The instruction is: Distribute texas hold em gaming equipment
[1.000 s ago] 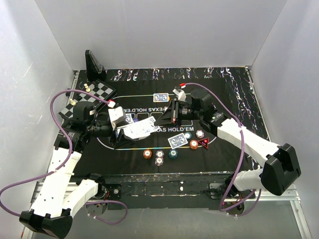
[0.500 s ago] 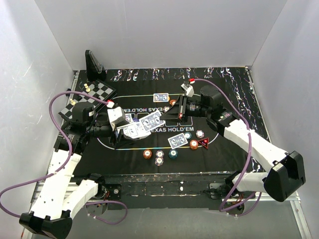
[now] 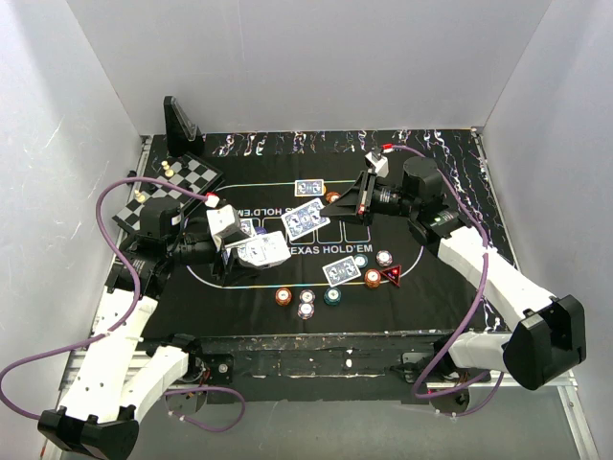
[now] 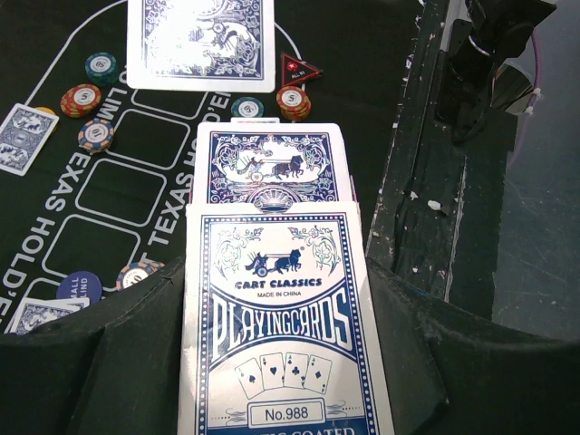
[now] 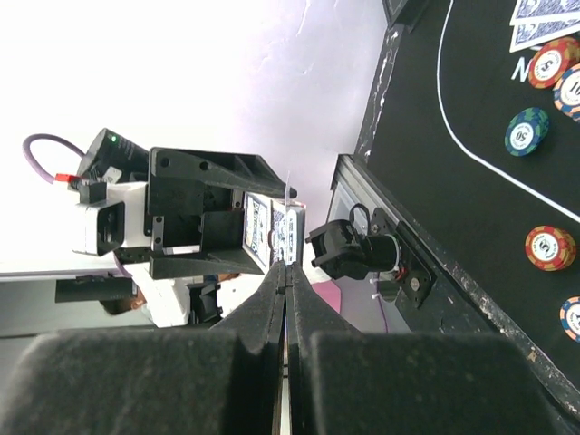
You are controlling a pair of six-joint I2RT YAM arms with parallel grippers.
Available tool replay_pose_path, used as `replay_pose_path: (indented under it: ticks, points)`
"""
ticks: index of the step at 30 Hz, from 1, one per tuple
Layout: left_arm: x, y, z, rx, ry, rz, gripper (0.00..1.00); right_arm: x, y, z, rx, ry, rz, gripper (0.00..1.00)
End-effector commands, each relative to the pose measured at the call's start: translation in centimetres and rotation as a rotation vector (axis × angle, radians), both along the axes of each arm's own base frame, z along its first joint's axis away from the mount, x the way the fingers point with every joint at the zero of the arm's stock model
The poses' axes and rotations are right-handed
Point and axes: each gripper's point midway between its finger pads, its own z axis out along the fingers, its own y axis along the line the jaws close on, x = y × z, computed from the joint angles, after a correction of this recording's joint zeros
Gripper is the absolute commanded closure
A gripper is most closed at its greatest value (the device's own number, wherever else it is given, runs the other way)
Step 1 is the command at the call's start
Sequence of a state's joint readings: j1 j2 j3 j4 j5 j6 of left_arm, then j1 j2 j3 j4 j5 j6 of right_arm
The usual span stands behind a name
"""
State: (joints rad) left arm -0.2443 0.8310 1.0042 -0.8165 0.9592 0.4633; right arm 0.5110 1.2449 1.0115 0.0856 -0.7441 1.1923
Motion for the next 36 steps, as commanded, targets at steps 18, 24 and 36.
replay_pose_path:
  ticks: [18, 24, 36]
  points:
    - [-0.5, -0.7, 3.0, -0.085, -0.031, -0.024, 0.91, 20.5, 0.2, -8.3, -0.273, -0.014, -0.137, 0.99]
    - [-0.7, -0.8, 3.4, -0.098, -0.031, -0.027, 0.91, 27.0, 1.8, -14.1, -0.296, 0.026, -0.157, 0.99]
    - [-0.8, -1.1, 4.0, -0.119, -0.021, -0.055, 0.91, 32.3, 0.9, -19.6, -0.360, 0.079, -0.283, 0.99]
